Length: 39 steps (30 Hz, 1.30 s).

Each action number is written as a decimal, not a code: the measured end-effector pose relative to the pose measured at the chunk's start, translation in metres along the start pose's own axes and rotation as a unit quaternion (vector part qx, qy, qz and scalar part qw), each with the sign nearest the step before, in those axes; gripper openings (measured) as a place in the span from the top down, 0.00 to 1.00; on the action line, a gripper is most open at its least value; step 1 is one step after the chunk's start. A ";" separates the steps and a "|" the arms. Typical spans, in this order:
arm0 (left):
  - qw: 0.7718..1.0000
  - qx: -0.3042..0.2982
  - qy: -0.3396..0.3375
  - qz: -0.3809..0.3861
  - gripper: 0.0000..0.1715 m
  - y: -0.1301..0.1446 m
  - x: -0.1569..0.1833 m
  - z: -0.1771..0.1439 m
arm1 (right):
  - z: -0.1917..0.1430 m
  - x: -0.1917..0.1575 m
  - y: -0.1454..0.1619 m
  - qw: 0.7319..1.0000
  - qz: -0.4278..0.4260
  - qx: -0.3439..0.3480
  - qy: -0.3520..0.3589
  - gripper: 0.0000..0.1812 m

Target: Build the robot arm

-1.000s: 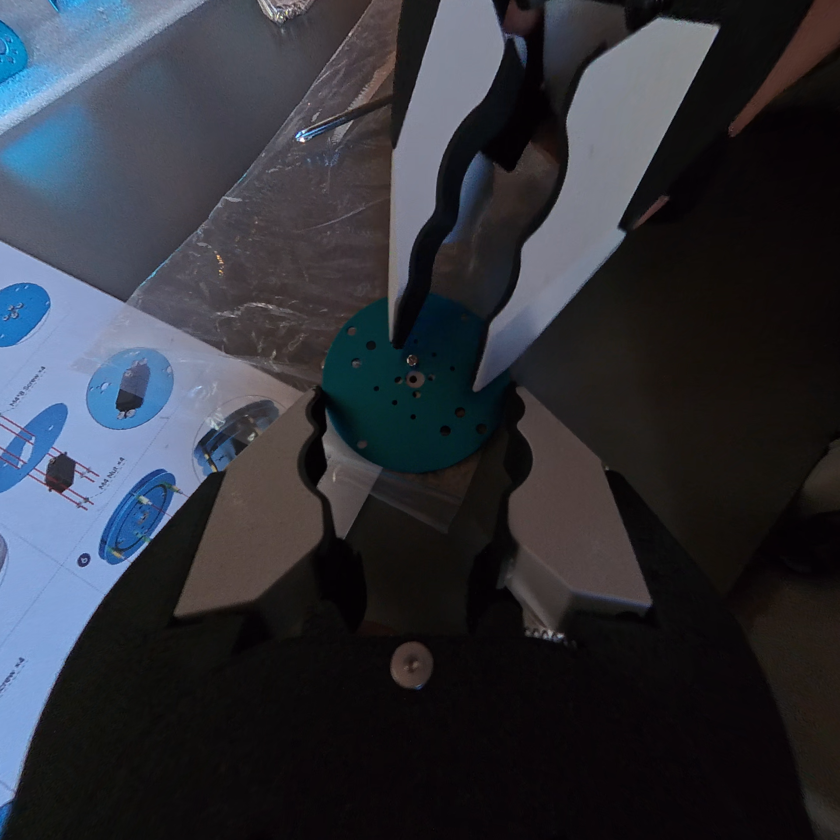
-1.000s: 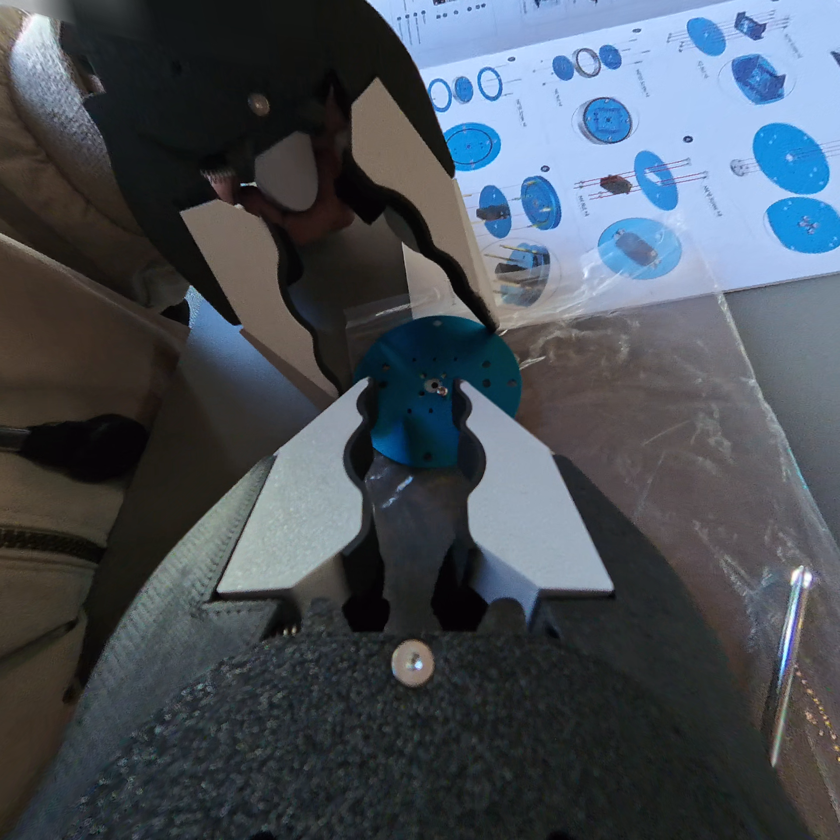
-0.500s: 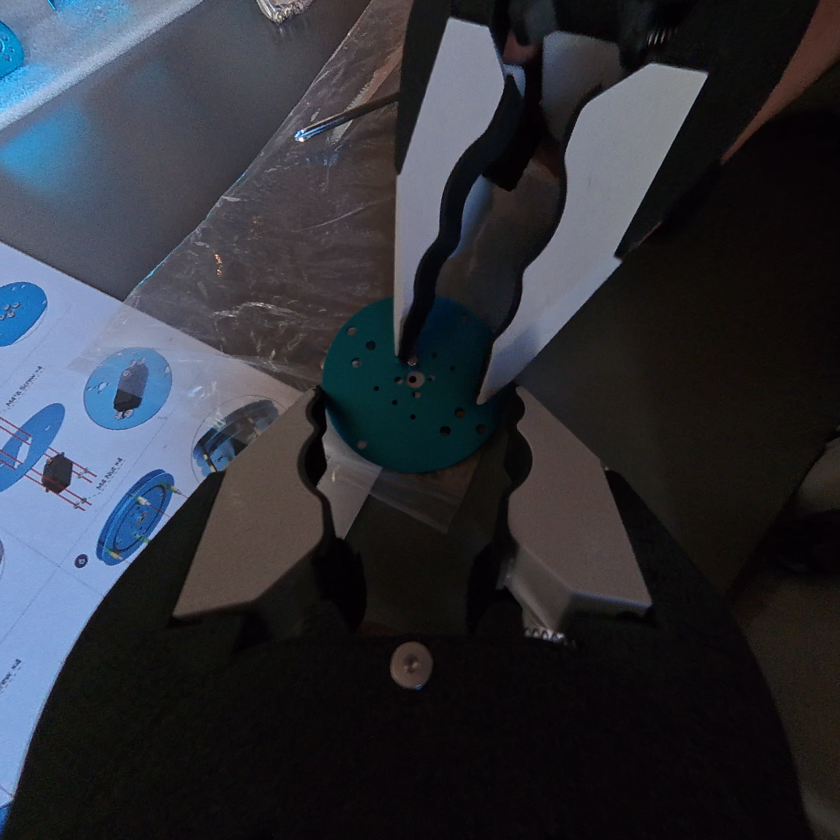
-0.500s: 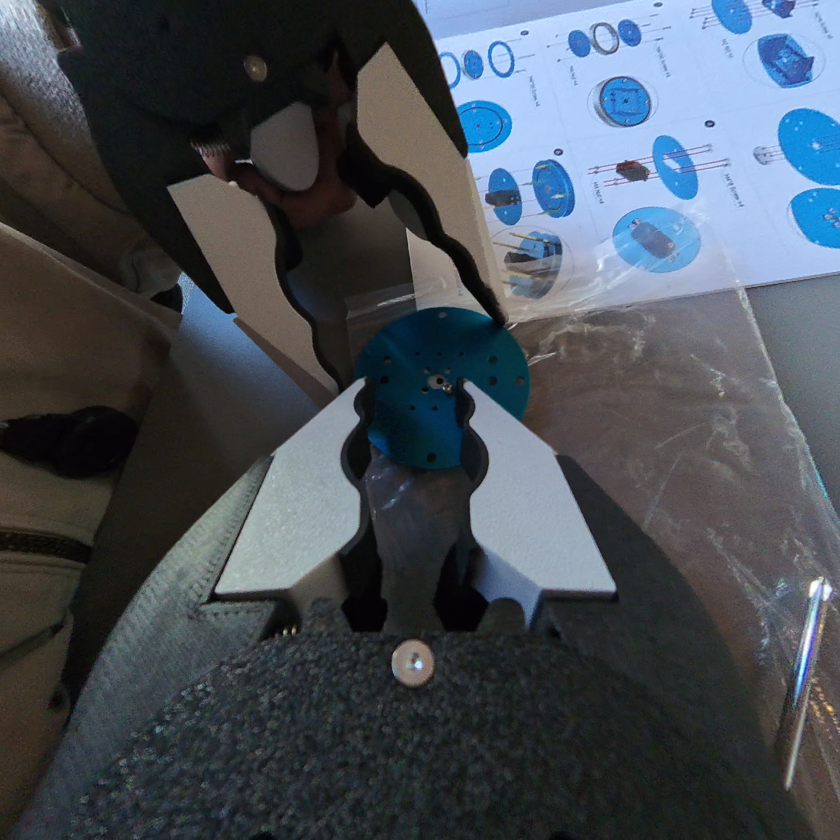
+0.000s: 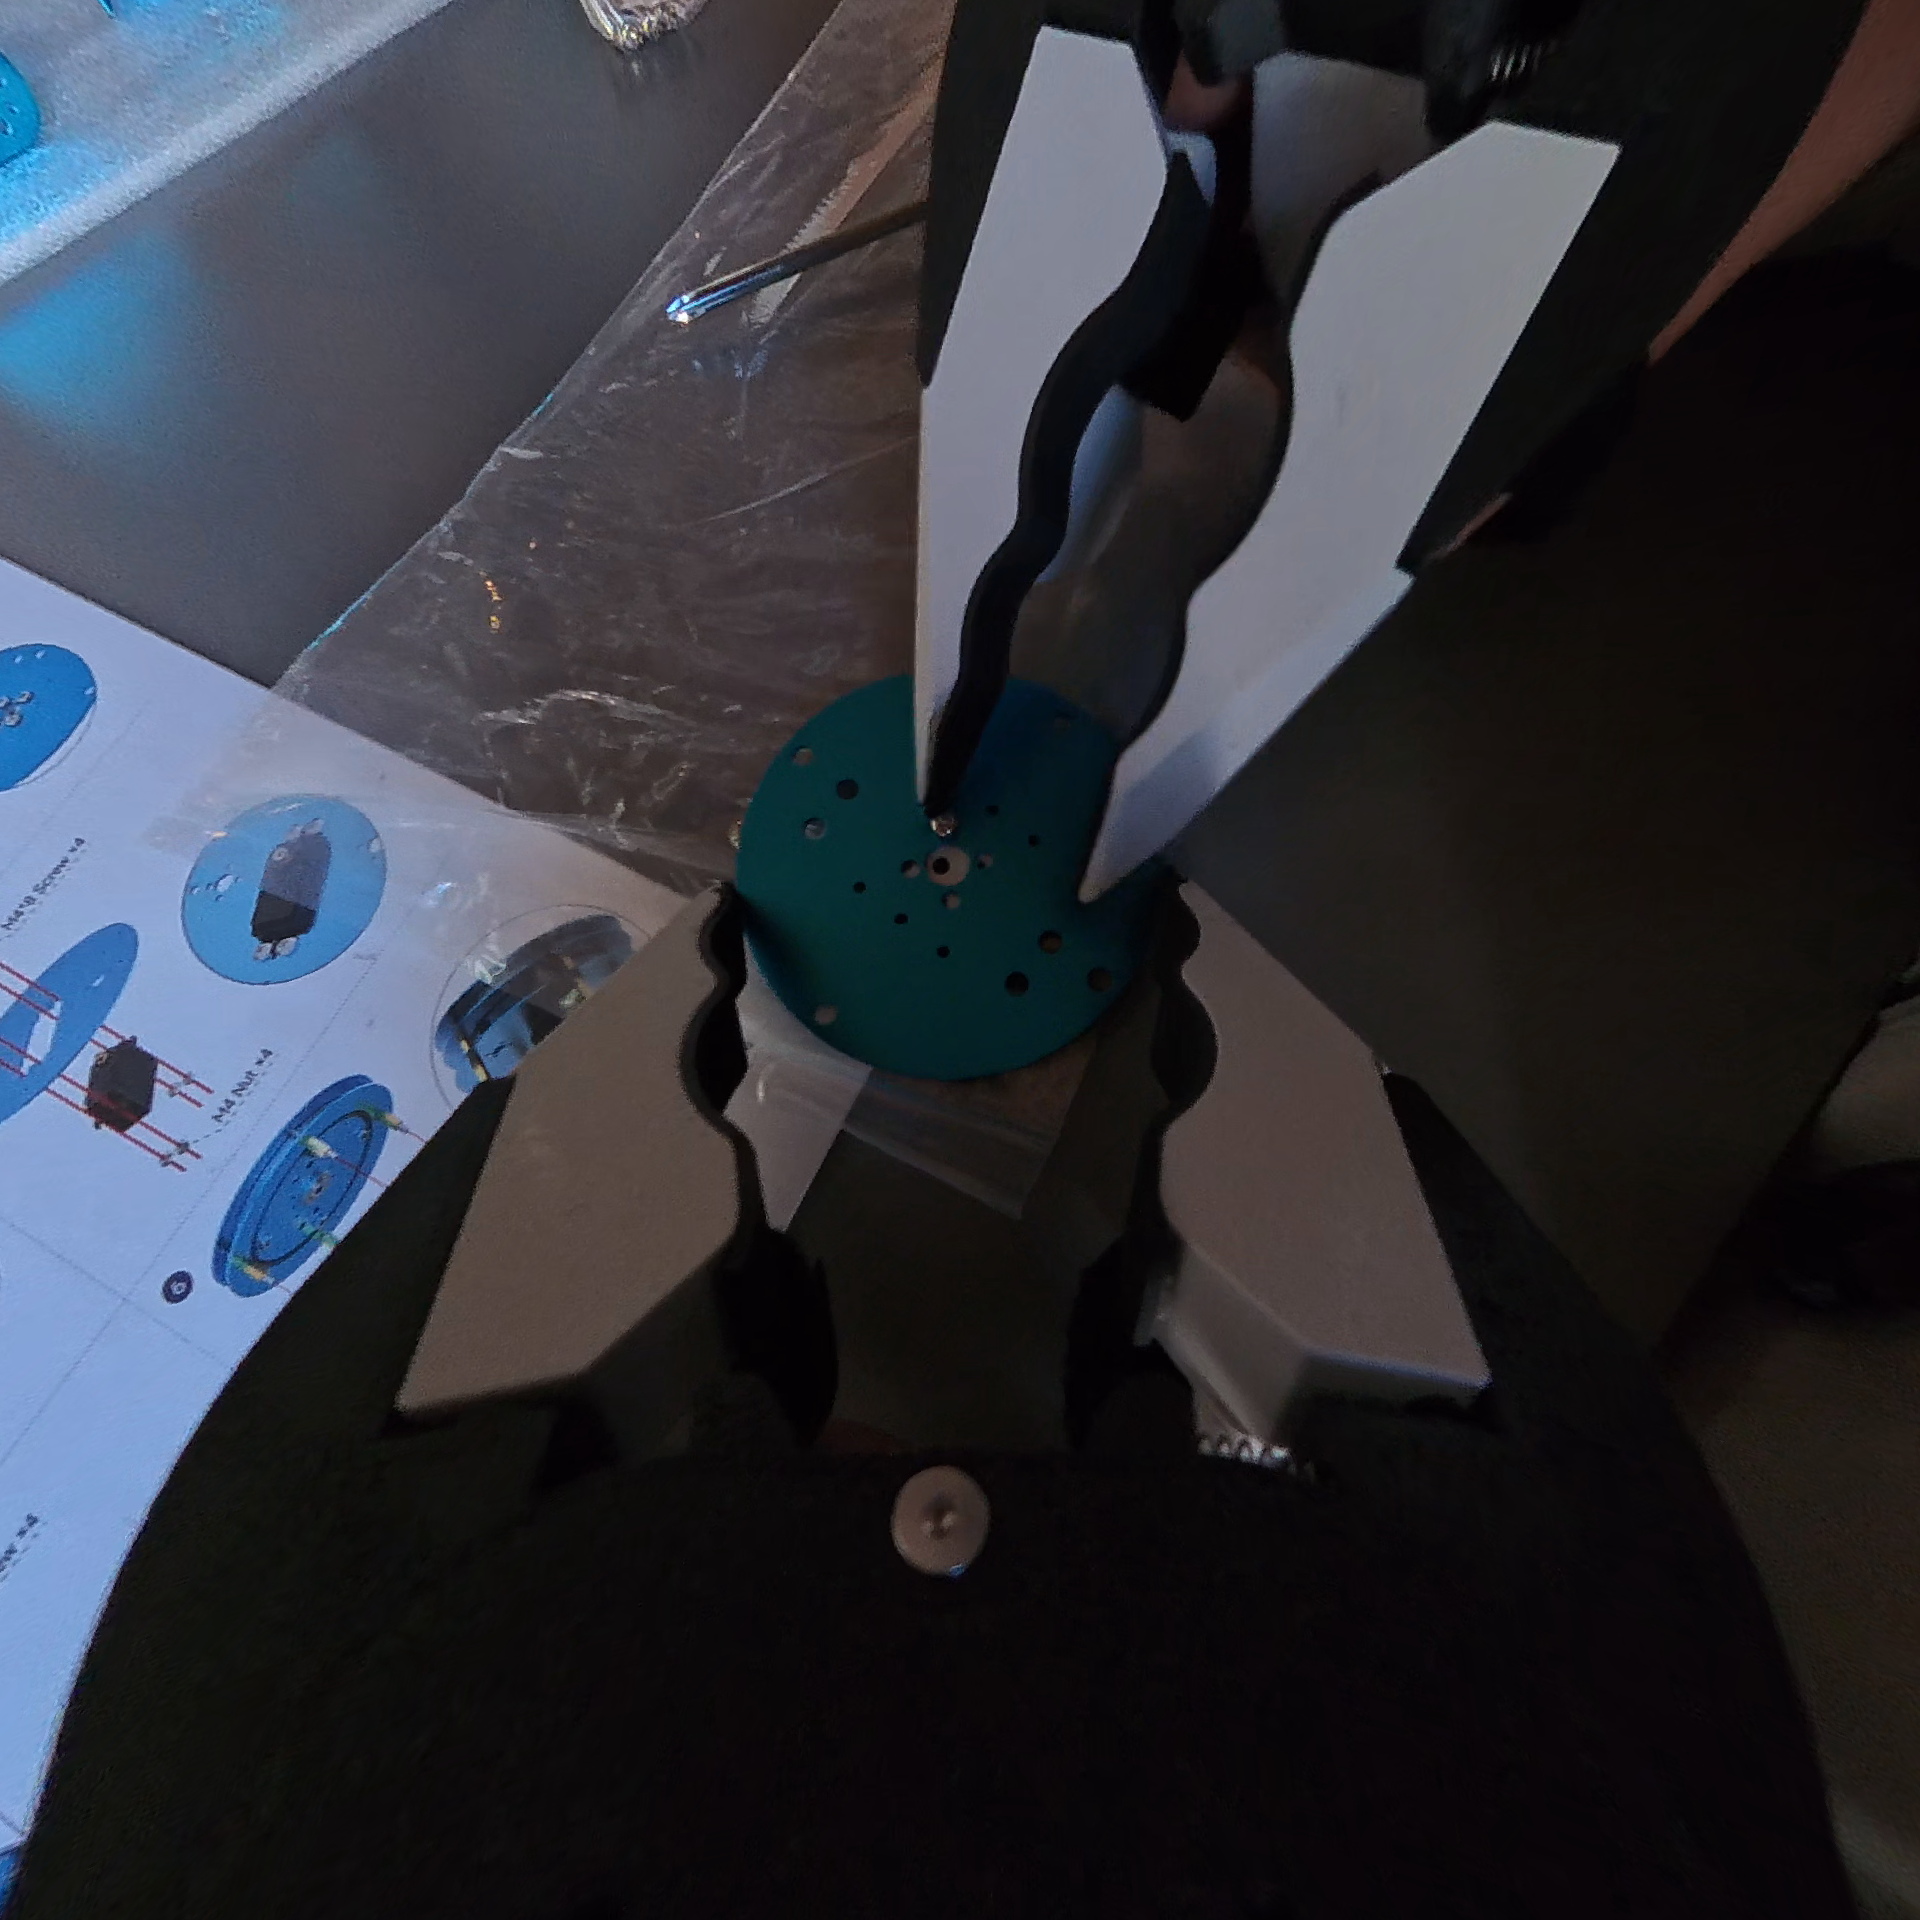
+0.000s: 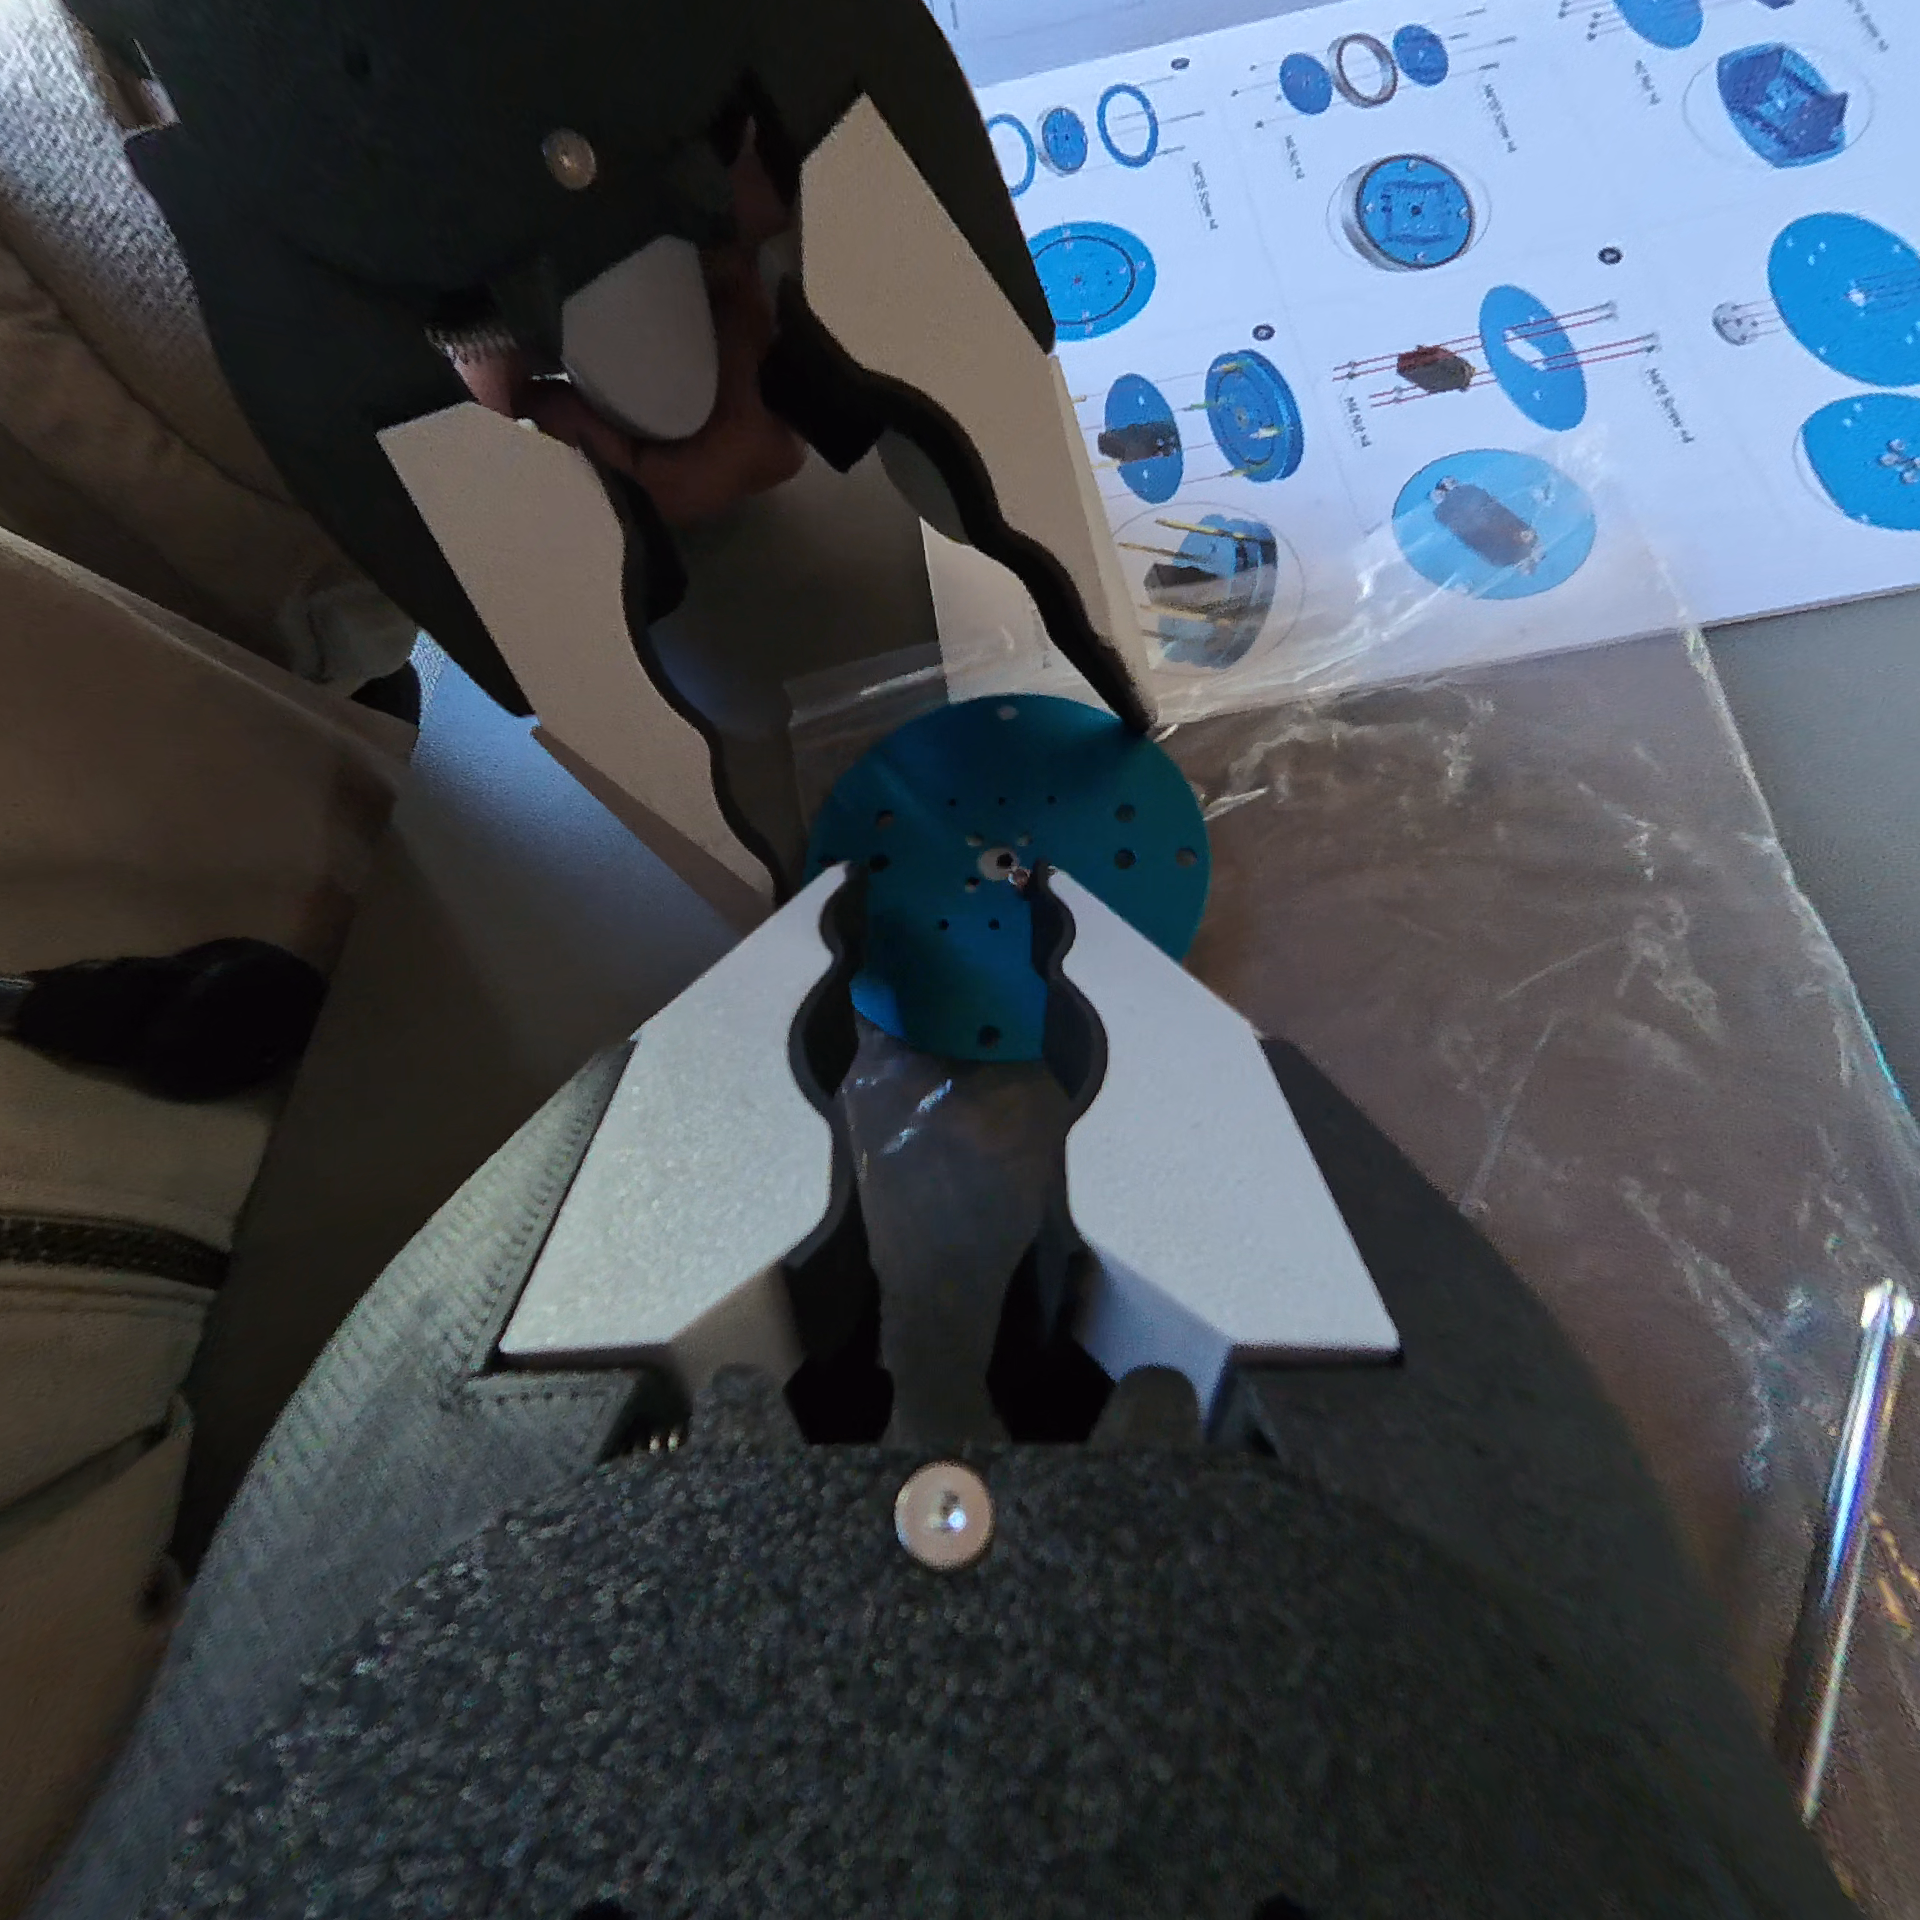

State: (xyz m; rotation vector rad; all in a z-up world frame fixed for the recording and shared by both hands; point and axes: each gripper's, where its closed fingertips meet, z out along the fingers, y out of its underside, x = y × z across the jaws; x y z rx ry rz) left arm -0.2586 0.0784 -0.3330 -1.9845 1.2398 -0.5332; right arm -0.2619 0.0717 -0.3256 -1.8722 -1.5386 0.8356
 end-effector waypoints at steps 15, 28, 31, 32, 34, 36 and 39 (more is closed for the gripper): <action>1.000 0.000 -0.002 0.000 0.53 0.000 -0.001 0.000 | -0.004 -0.001 0.003 1.000 -0.009 -0.016 0.002 0.93; 1.000 0.000 -0.001 -0.002 0.53 0.000 -0.001 0.000 | -0.004 -0.001 0.003 1.000 -0.009 -0.016 0.000 0.97; 1.000 0.000 0.000 -0.001 0.53 0.000 -0.001 0.001 | -0.007 0.001 0.000 1.000 -0.004 -0.005 0.005 0.93; 1.000 0.000 -0.001 -0.001 0.53 0.000 -0.001 0.000 | -0.009 0.007 0.000 1.000 -0.008 -0.004 0.020 0.89; 1.000 0.000 -0.003 0.004 0.53 0.000 0.000 0.000 | -0.013 0.018 0.000 0.999 0.005 0.001 0.039 0.86; 1.000 0.000 -0.003 0.005 0.53 0.000 0.000 0.000 | -0.016 0.027 0.002 0.998 0.045 0.005 0.043 0.85; 1.000 0.001 -0.005 0.007 0.53 0.000 0.000 0.000 | -0.013 0.036 0.011 0.991 0.133 -0.006 0.023 0.82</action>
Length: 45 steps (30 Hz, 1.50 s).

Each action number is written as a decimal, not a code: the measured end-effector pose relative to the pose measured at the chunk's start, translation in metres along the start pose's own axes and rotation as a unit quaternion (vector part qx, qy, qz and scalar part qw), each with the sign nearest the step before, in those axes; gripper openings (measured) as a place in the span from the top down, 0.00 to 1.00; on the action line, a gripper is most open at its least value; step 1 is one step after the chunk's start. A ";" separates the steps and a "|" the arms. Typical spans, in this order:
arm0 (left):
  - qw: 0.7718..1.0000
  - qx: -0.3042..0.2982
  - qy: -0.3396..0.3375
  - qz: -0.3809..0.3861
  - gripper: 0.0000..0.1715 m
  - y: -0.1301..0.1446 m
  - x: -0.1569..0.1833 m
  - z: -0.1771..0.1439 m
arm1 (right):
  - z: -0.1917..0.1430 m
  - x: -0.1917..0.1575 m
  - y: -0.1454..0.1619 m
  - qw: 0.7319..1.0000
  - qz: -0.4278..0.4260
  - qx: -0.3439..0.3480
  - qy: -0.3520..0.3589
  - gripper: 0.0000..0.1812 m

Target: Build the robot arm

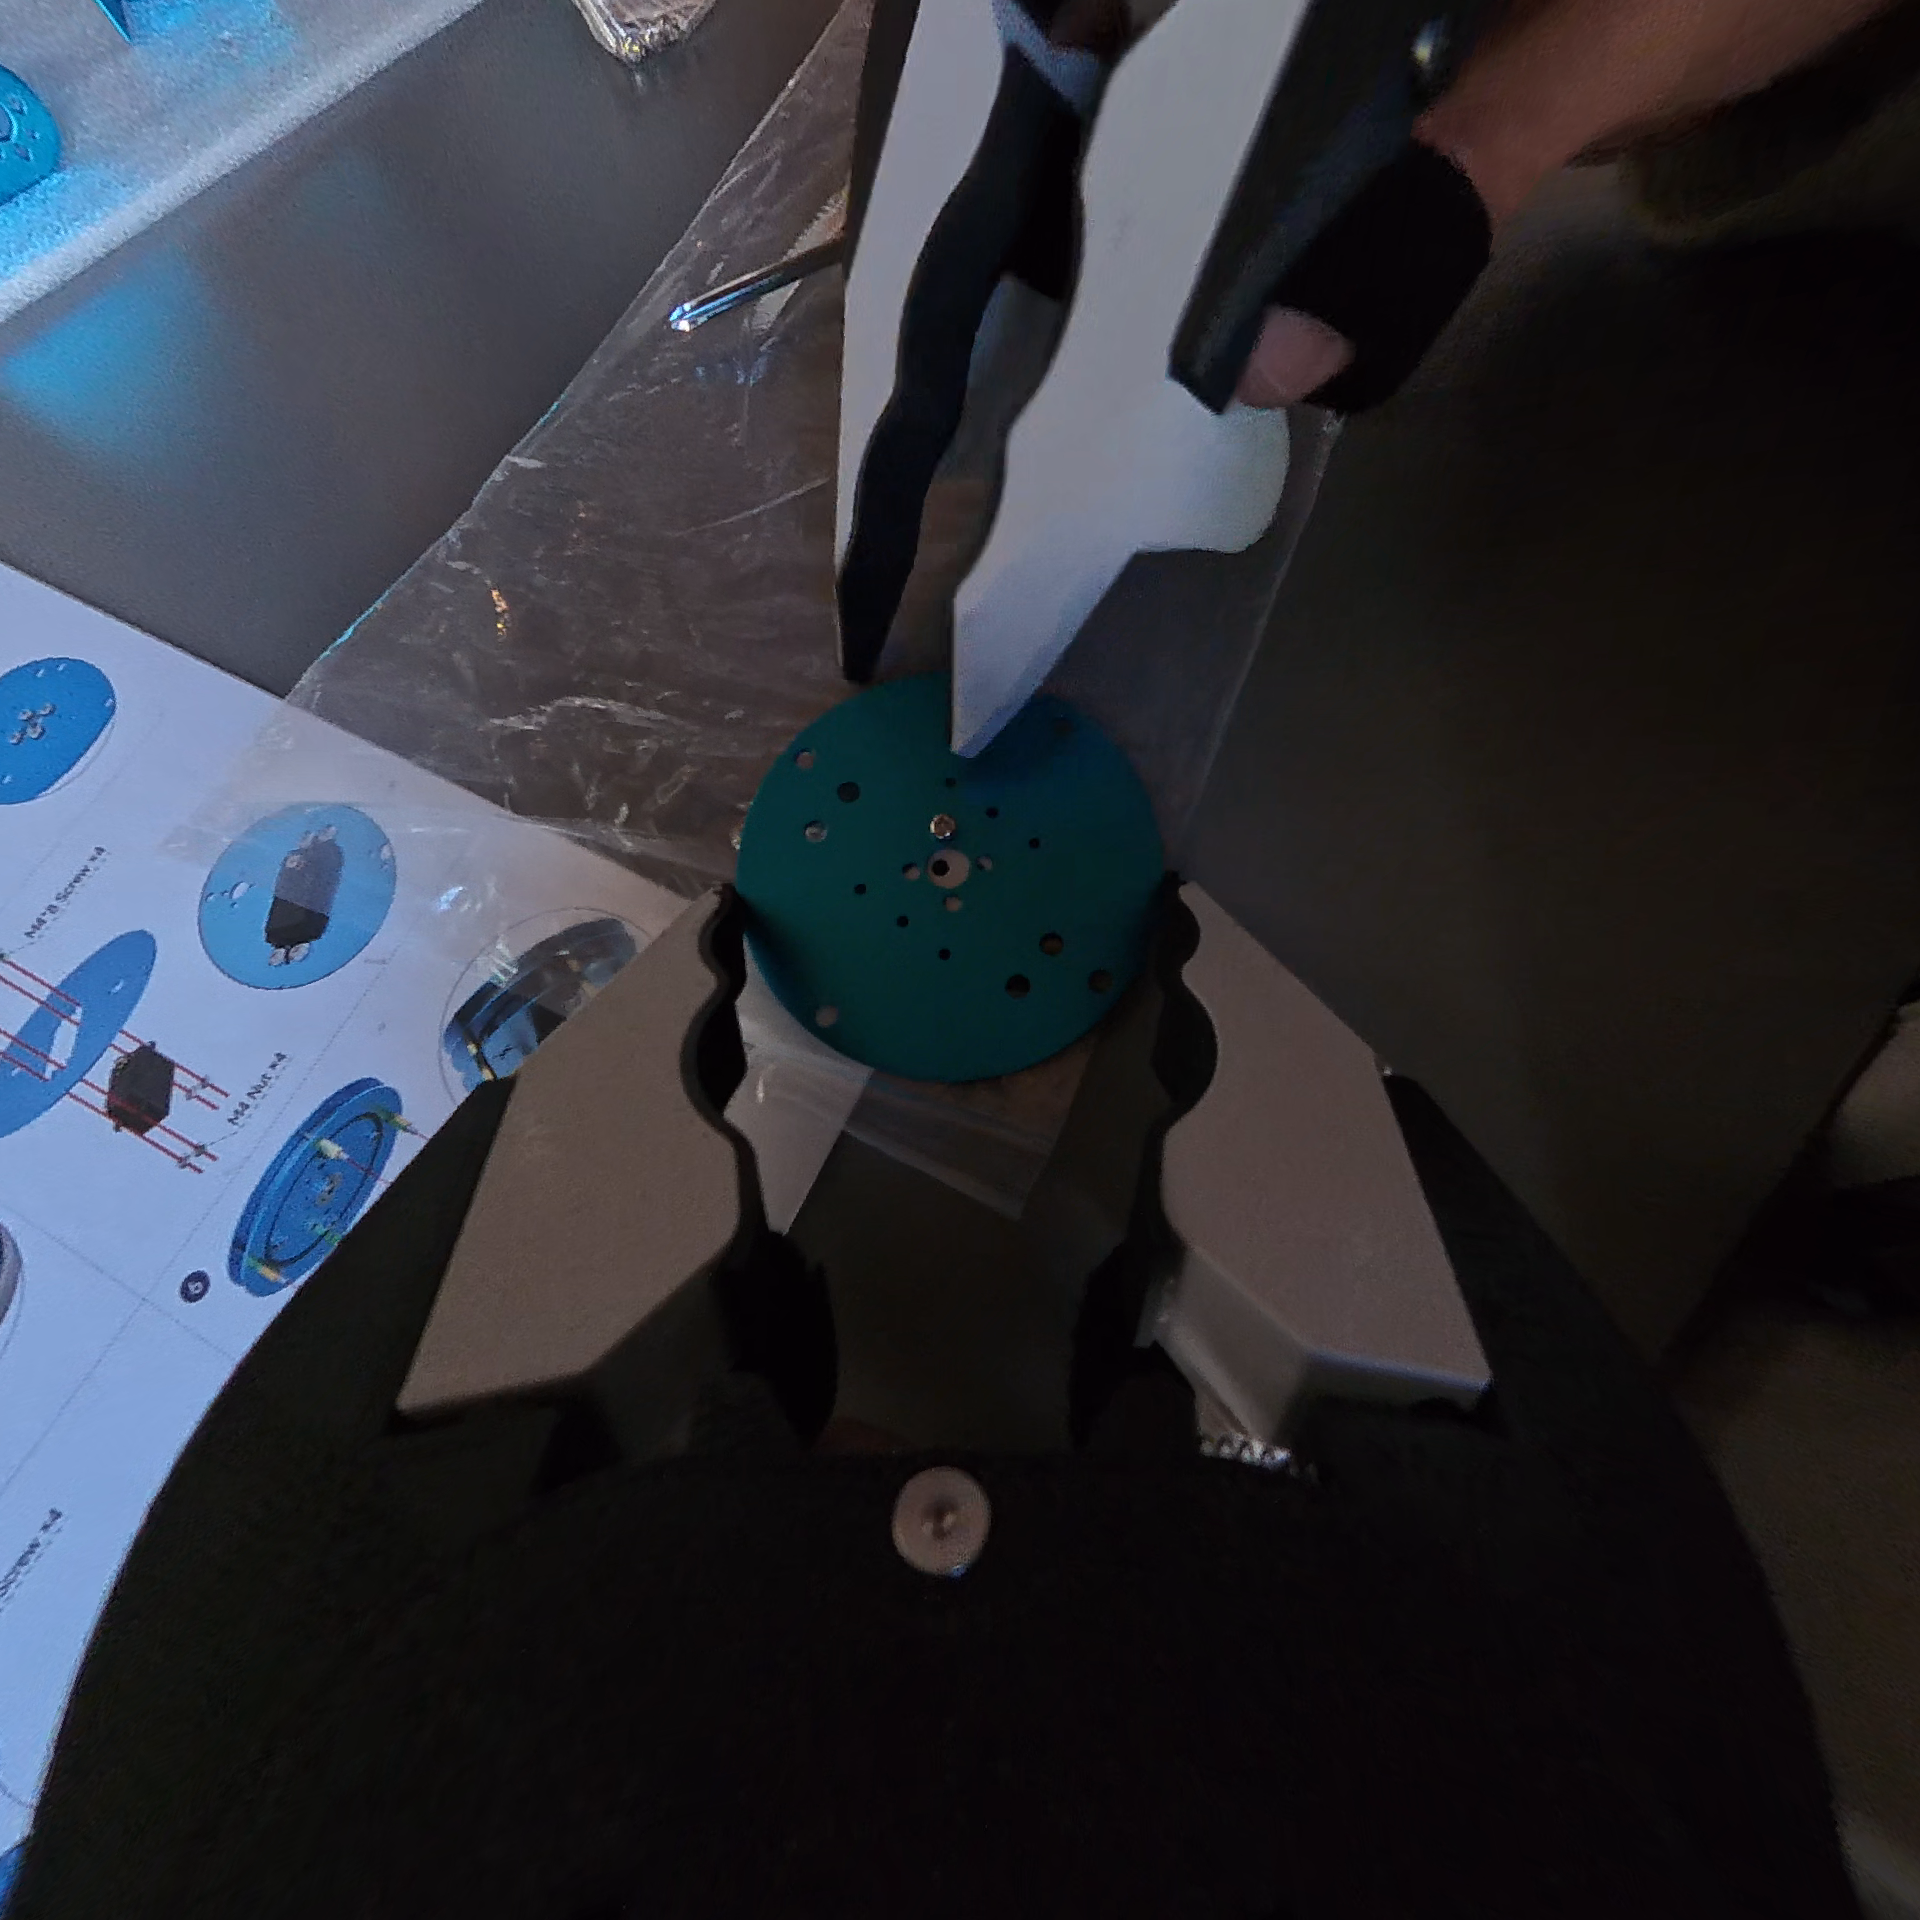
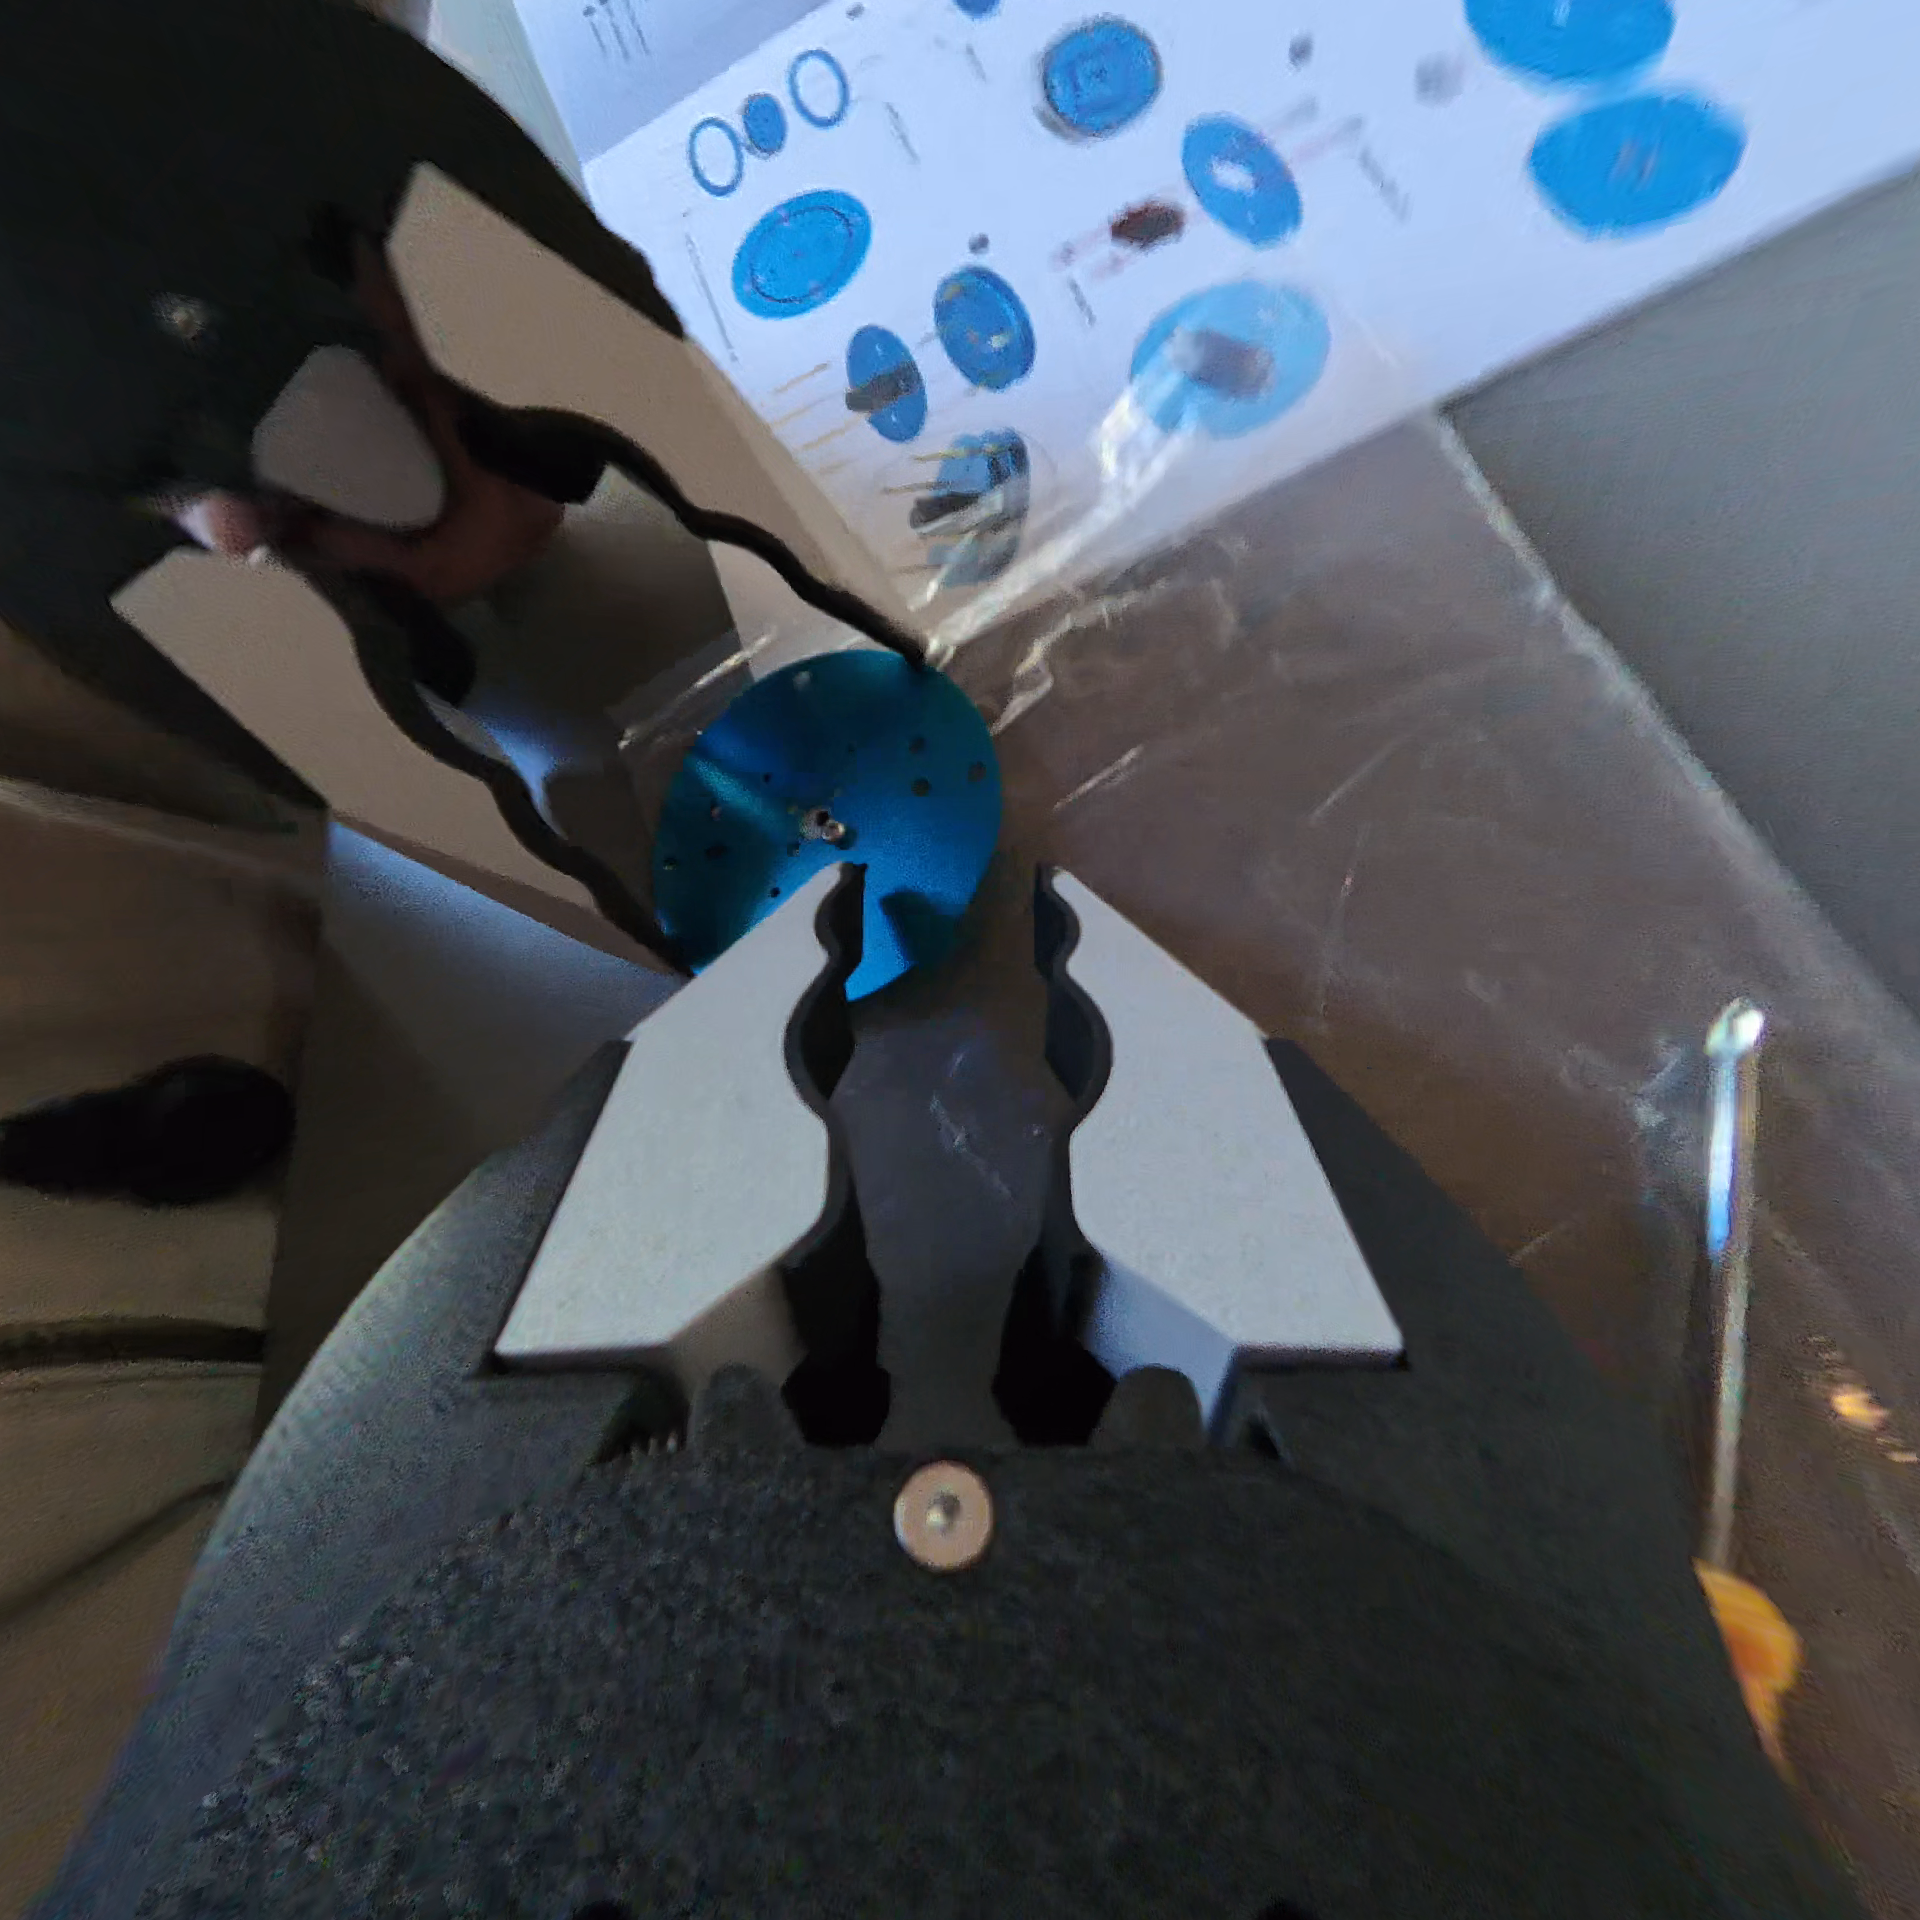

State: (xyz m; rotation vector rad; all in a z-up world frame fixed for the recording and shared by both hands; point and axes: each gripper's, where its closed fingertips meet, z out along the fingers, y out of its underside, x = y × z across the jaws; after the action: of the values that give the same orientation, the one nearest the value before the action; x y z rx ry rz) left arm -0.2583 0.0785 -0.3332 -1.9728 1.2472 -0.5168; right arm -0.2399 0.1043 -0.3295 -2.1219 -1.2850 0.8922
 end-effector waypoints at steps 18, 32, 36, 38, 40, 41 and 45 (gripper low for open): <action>0.999 0.012 -0.020 0.030 0.53 -0.003 0.001 -0.002 | -0.005 -0.011 0.001 0.968 0.205 0.017 -0.144 0.97; 0.996 0.089 -0.005 -0.022 0.54 -0.022 -0.007 -0.018 | -0.022 -0.022 -0.017 0.935 0.245 0.075 -0.244 1.00; 0.988 0.131 0.041 -0.068 0.54 -0.030 -0.008 -0.029 | -0.025 -0.028 -0.021 0.935 0.226 0.082 -0.260 1.00; 0.984 0.142 0.069 -0.088 0.56 -0.032 -0.007 -0.032 | -0.026 -0.030 -0.021 0.938 0.210 0.085 -0.261 1.00; 0.977 0.152 0.105 -0.106 0.57 -0.035 -0.005 -0.035 | -0.028 -0.033 -0.022 0.938 0.200 0.090 -0.268 1.00; 0.974 0.155 0.121 -0.114 0.57 -0.036 -0.004 -0.036 | -0.029 -0.034 -0.024 0.938 0.196 0.093 -0.271 1.00; 0.961 0.167 0.173 -0.135 0.60 -0.039 -0.001 -0.041 | -0.035 -0.036 -0.030 0.934 0.190 0.111 -0.282 1.00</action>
State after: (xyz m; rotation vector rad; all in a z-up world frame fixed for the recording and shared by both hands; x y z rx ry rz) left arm -0.2628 0.0739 -0.2770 -1.8153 1.0071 -1.1722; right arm -0.2429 0.0818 -0.2753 -2.0329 -0.9537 1.8217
